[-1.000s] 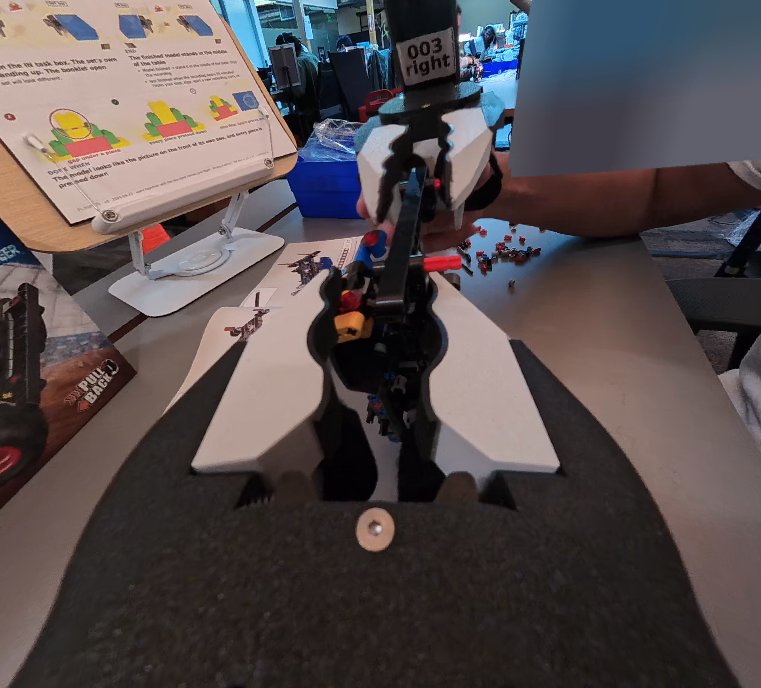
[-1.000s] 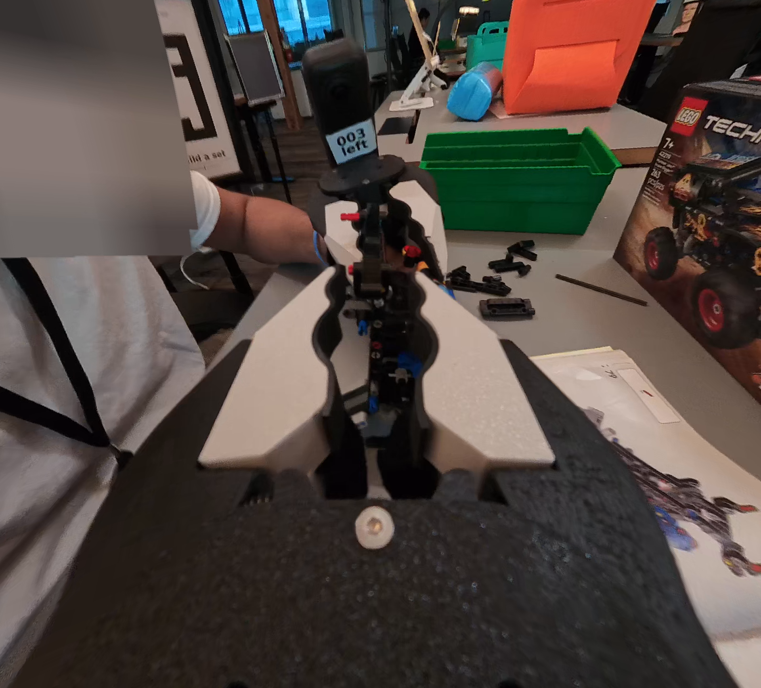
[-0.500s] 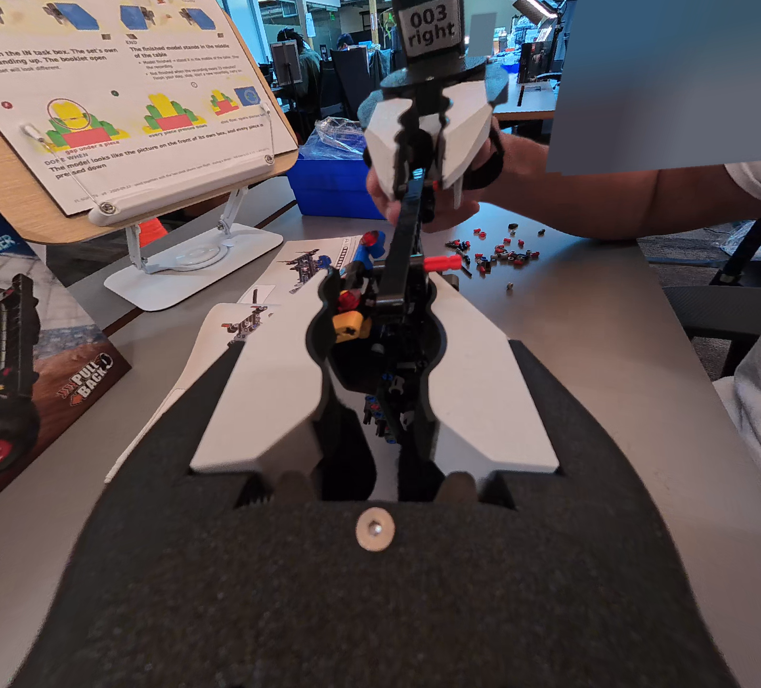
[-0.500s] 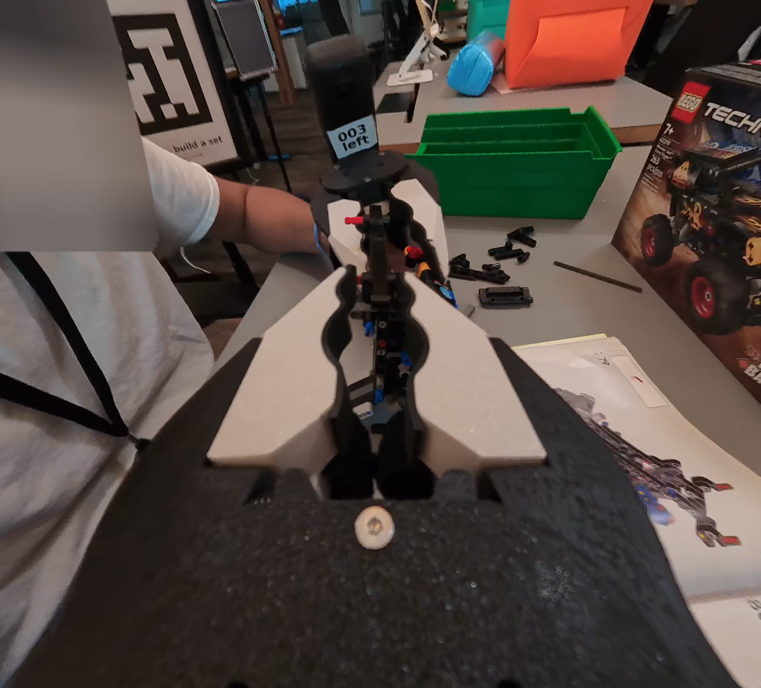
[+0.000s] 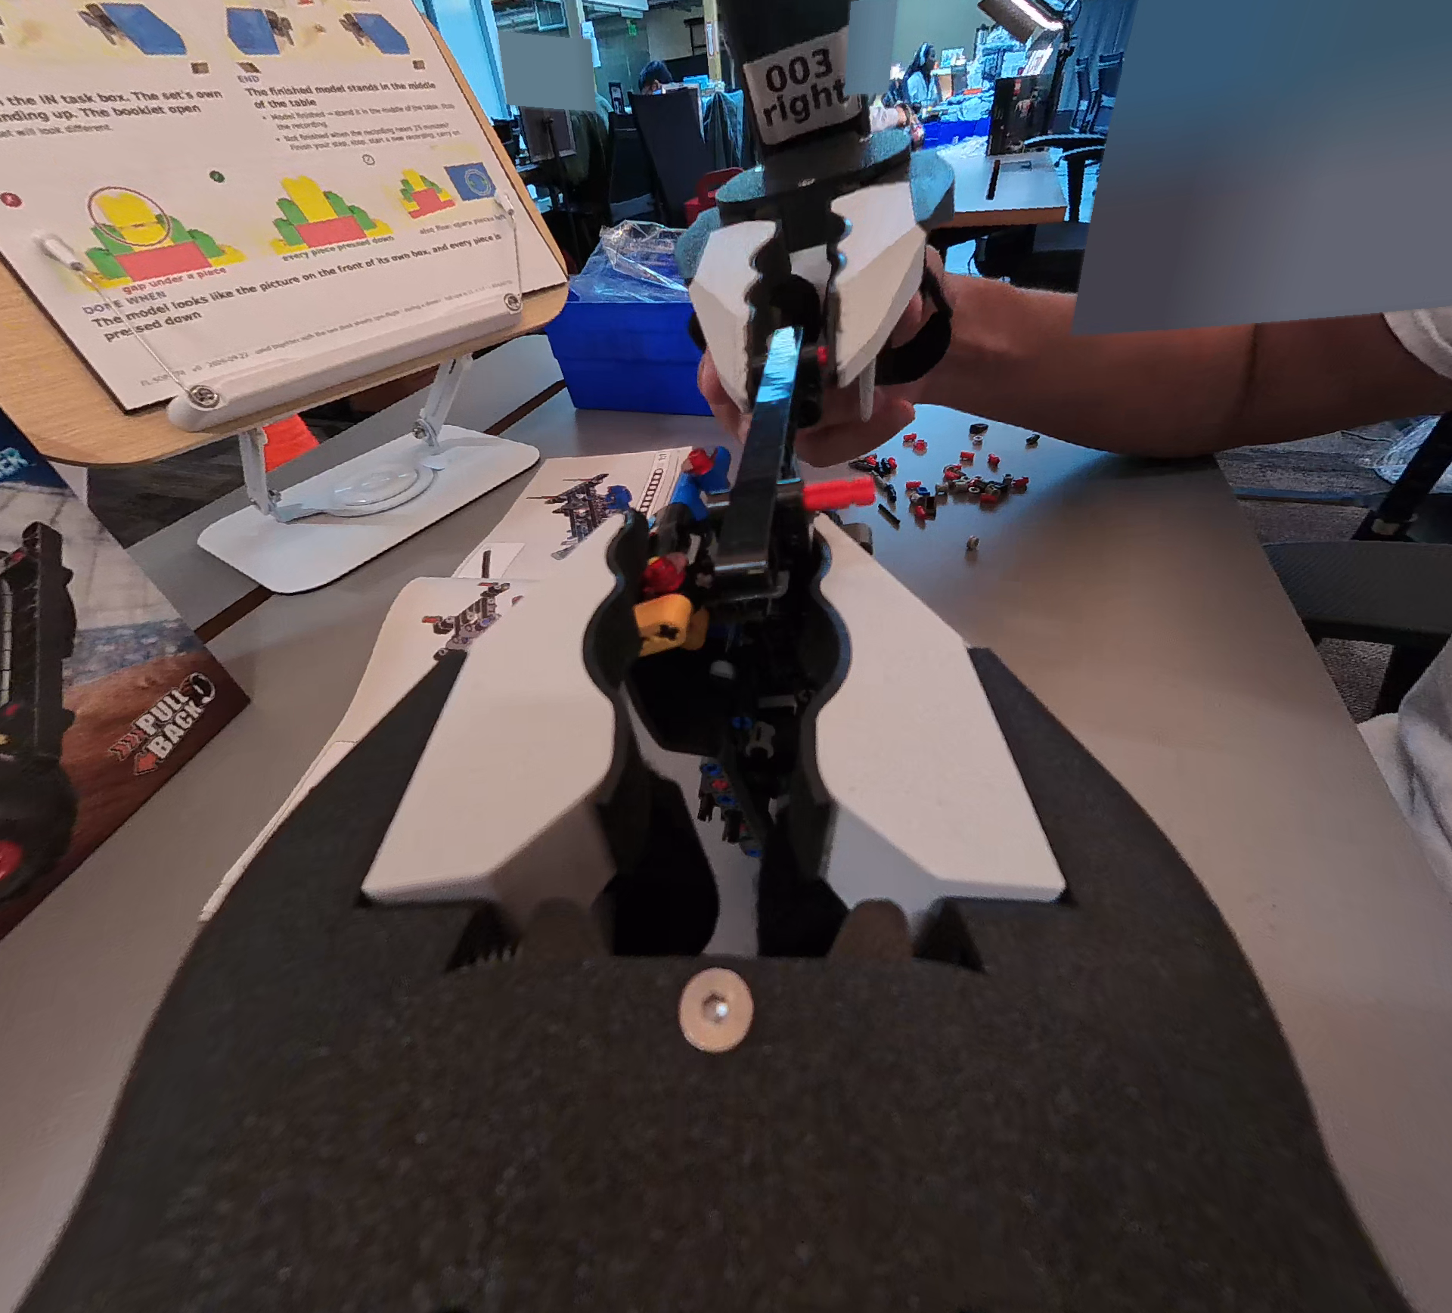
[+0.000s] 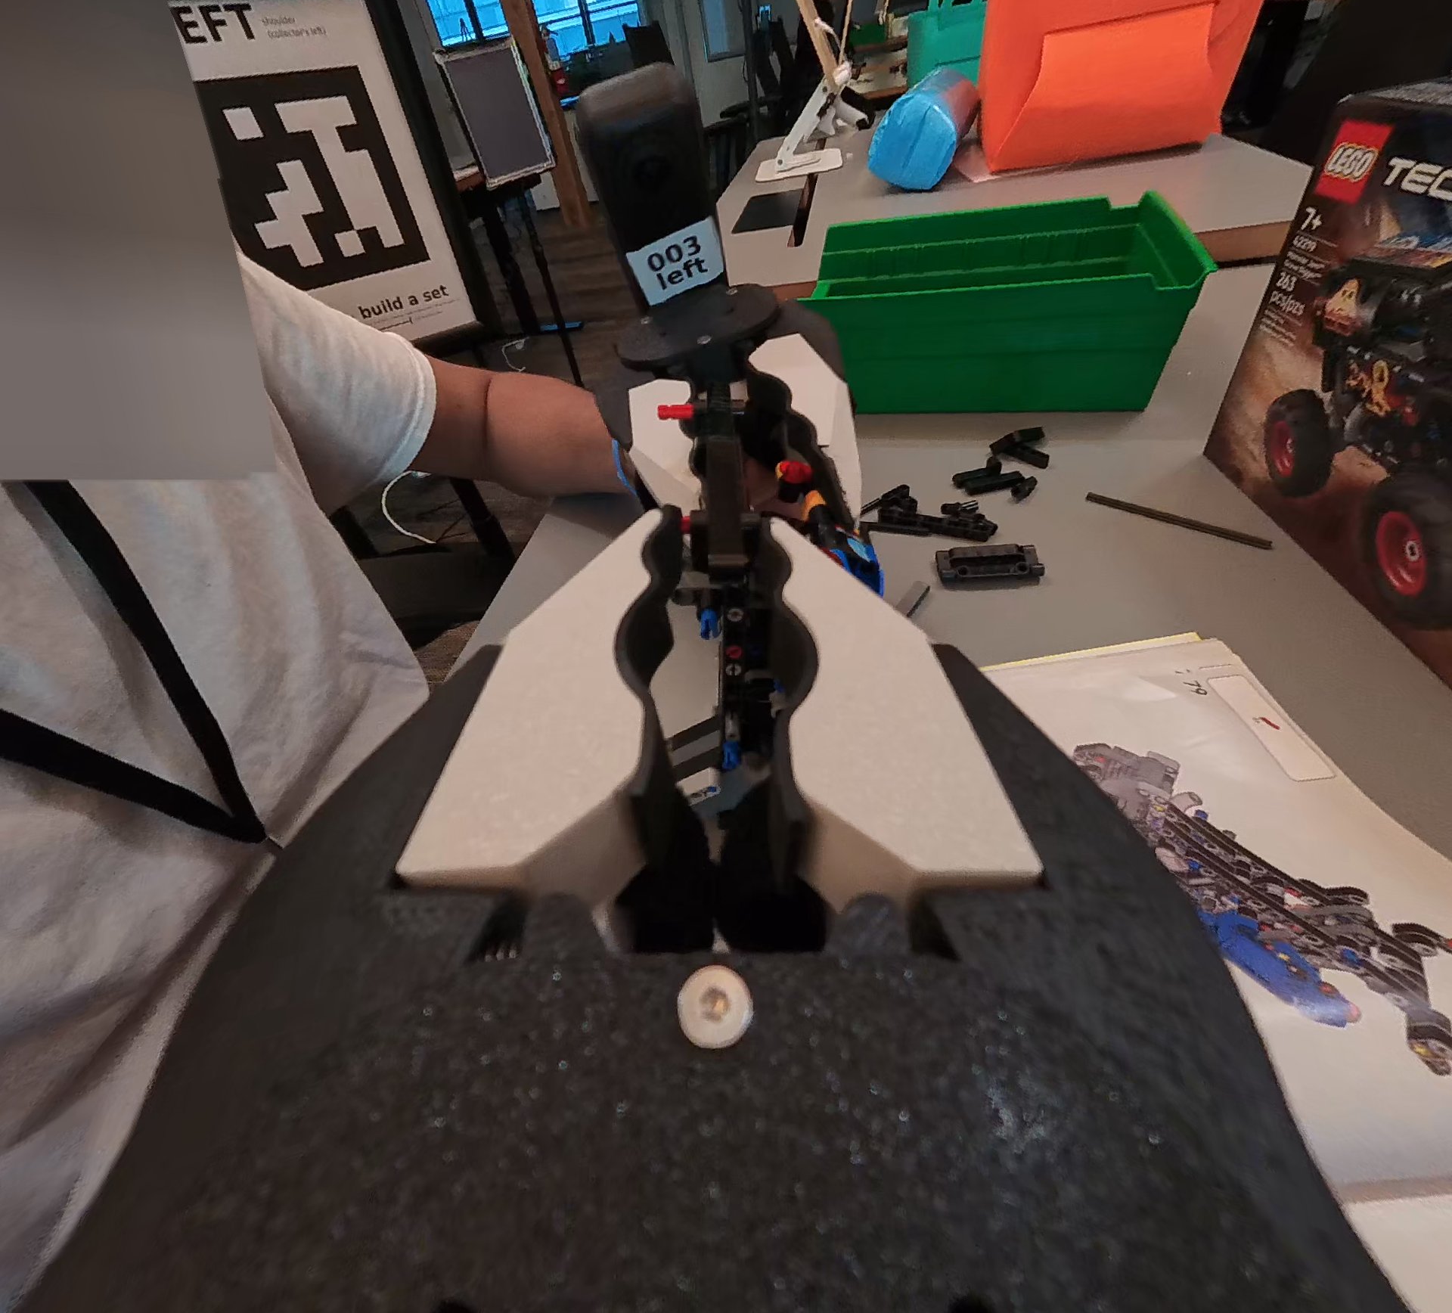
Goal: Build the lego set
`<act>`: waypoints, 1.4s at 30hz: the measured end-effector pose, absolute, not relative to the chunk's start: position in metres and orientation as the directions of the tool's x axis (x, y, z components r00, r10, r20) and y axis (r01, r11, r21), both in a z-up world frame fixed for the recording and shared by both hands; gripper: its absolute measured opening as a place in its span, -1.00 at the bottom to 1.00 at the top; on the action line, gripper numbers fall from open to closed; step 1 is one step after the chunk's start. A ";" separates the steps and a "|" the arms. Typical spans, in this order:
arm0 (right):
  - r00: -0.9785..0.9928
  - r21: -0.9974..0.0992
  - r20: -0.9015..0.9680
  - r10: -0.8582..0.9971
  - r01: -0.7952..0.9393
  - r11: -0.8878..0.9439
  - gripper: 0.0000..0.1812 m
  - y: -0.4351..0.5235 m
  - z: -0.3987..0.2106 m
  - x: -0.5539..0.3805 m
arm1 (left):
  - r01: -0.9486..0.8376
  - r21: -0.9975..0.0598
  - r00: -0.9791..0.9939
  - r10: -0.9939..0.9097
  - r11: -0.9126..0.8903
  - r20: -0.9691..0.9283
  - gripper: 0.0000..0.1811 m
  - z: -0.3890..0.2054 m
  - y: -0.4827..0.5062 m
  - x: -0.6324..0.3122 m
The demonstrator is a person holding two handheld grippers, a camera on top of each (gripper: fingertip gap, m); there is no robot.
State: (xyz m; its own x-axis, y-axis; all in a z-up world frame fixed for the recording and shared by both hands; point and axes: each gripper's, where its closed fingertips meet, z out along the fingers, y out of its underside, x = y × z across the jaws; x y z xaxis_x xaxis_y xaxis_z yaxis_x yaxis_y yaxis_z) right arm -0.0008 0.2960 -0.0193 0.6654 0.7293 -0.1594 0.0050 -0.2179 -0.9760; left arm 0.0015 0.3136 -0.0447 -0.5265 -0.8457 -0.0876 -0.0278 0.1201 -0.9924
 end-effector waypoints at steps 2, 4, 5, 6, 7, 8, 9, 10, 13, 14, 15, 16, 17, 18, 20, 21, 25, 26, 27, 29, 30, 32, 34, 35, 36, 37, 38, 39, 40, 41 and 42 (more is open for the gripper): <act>0.667 -0.980 -0.132 0.733 0.022 -0.197 -0.81 0.296 -0.019 -0.001 | -0.029 -0.992 -0.525 -0.846 0.121 -0.088 -0.61 -0.045 0.313 0.001; 0.667 -0.984 -0.122 0.735 0.016 -0.179 -0.81 0.296 -0.019 -0.001 | -0.023 -0.992 -0.522 -0.847 0.128 -0.097 -0.61 -0.045 0.313 0.001; 0.669 -0.985 -0.121 0.734 0.013 -0.174 -0.82 0.297 -0.019 -0.001 | -0.023 -0.992 -0.524 -0.846 0.126 -0.096 -0.61 -0.045 0.312 0.001; 0.663 -0.985 -0.124 0.738 0.008 -0.173 -0.82 0.296 -0.020 -0.001 | -0.022 -0.992 -0.525 -0.845 0.126 -0.096 -0.61 -0.045 0.312 0.001; 0.659 -0.985 -0.130 0.741 0.000 -0.173 -0.82 0.296 -0.020 -0.001 | -0.020 -0.991 -0.524 -0.845 0.131 -0.101 -0.61 -0.045 0.312 0.001; 0.659 -0.985 -0.133 0.741 -0.005 -0.172 -0.82 0.296 -0.020 -0.001 | -0.021 -0.990 -0.521 -0.847 0.137 -0.107 -0.61 -0.045 0.312 0.001; 0.657 -0.986 -0.132 0.743 -0.007 -0.169 -0.82 0.296 -0.020 -0.001 | -0.022 -0.990 -0.521 -0.847 0.138 -0.107 -0.61 -0.045 0.312 0.001; 0.657 -0.986 -0.128 0.743 -0.006 -0.165 -0.83 0.296 -0.020 -0.001 | -0.024 -0.990 -0.520 -0.848 0.136 -0.104 -0.61 -0.045 0.312 0.001; 0.641 -0.976 -0.184 0.745 -0.029 -0.217 -0.82 0.295 -0.019 -0.001 | -0.021 -0.991 -0.522 -0.847 0.133 -0.102 -0.60 -0.045 0.312 0.001; 0.641 -0.973 -0.190 0.743 -0.020 -0.231 -0.82 0.295 -0.020 0.000 | -0.018 -0.990 -0.520 -0.847 0.138 -0.108 -0.60 -0.045 0.312 0.001; 0.645 -0.974 -0.177 0.744 -0.007 -0.225 -0.82 0.294 -0.020 0.000 | -0.016 -0.990 -0.521 -0.846 0.140 -0.112 -0.60 -0.044 0.311 0.001; 0.653 -0.977 -0.163 0.739 0.000 -0.215 -0.82 0.294 -0.020 0.001 | -0.016 -0.990 -0.520 -0.846 0.143 -0.114 -0.60 -0.044 0.311 0.001; 0.659 -0.976 -0.156 0.735 0.012 -0.218 -0.80 0.294 -0.022 0.002 | -0.015 -0.989 -0.520 -0.846 0.145 -0.116 -0.60 -0.044 0.311 0.001; 0.660 -0.973 -0.160 0.734 0.021 -0.231 -0.78 0.294 -0.024 0.002 | -0.014 -0.989 -0.521 -0.846 0.145 -0.117 -0.60 -0.044 0.311 0.000; 0.663 -0.970 -0.166 0.730 0.025 -0.243 -0.78 0.294 -0.023 0.004 | -0.016 -0.990 -0.519 -0.847 0.143 -0.114 -0.60 -0.044 0.311 0.001; 0.666 -0.969 -0.161 0.728 0.033 -0.245 -0.78 0.294 -0.023 0.004 | -0.016 -0.990 -0.519 -0.847 0.142 -0.113 -0.61 -0.044 0.311 0.001; 0.670 -0.973 -0.142 0.729 0.042 -0.229 -0.82 0.293 -0.019 0.002 | -0.017 -0.990 -0.522 -0.845 0.143 -0.113 -0.60 -0.044 0.311 0.000; 0.668 -0.972 -0.151 0.729 0.036 -0.234 -0.83 0.293 -0.020 0.002 | -0.019 -0.990 -0.522 -0.846 0.142 -0.112 -0.60 -0.045 0.311 0.000; 0.663 -0.970 -0.159 0.732 0.032 -0.240 -0.83 0.293 -0.020 0.002 | -0.022 -0.990 -0.522 -0.846 0.140 -0.109 -0.60 -0.045 0.311 0.001; 0.661 -0.968 -0.170 0.731 0.024 -0.248 -0.83 0.294 -0.021 0.003 | -0.034 -0.989 -0.521 -0.847 0.144 -0.105 -0.59 -0.046 0.312 0.001; 0.660 -0.969 -0.171 0.731 0.022 -0.247 -0.83 0.294 -0.021 0.003 | -0.046 -0.989 -0.528 -0.844 0.144 -0.098 -0.58 -0.046 0.312 0.001; 0.668 -0.970 -0.163 0.726 0.024 -0.240 -0.83 0.295 -0.021 0.005 | -0.066 -0.986 -0.543 -0.835 0.151 -0.092 -0.47 -0.045 0.315 -0.003; 0.675 -0.970 -0.158 0.721 0.029 -0.240 -0.83 0.296 -0.022 0.007 | -0.090 -0.983 -0.559 -0.825 0.159 -0.083 -0.33 -0.043 0.319 -0.007; 0.681 -0.971 -0.154 0.715 0.031 -0.239 -0.83 0.296 -0.022 0.008 | -0.115 -0.980 -0.576 -0.815 0.161 -0.066 -0.29 -0.044 0.320 -0.011; 0.685 -0.971 -0.149 0.713 0.033 -0.236 -0.83 0.296 -0.022 0.009 | -0.138 -0.978 -0.595 -0.802 0.155 -0.043 -0.25 -0.044 0.320 -0.014; 0.685 -0.972 -0.143 0.714 0.038 -0.231 -0.83 0.296 -0.022 0.009 | -0.161 -0.978 -0.614 -0.790 0.133 -0.007 -0.24 -0.042 0.320 -0.018; 0.687 -0.973 -0.137 0.713 0.042 -0.227 -0.83 0.296 -0.022 0.008 | -0.187 -0.978 -0.620 -0.784 0.094 0.043 -0.25 -0.039 0.321 -0.020; 0.693 -0.974 -0.129 0.710 0.047 -0.223 -0.83 0.297 -0.022 0.008 | -0.208 -0.977 -0.618 -0.780 0.047 0.095 -0.27 -0.034 0.323 -0.021; 0.697 -0.975 -0.118 0.707 0.054 -0.216 -0.83 0.297 -0.022 0.008 | -0.230 -0.973 -0.614 -0.776 -0.001 0.146 -0.32 -0.029 0.325 -0.022; 0.700 -0.976 -0.108 0.706 0.062 -0.211 -0.83 0.297 -0.022 0.008 | -0.258 -0.965 -0.606 -0.771 -0.042 0.196 -0.36 -0.026 0.328 -0.023; 0.706 -0.976 -0.100 0.701 0.068 -0.207 -0.83 0.297 -0.022 0.008 | -0.278 -0.958 -0.610 -0.757 -0.076 0.237 -0.38 -0.024 0.329 -0.025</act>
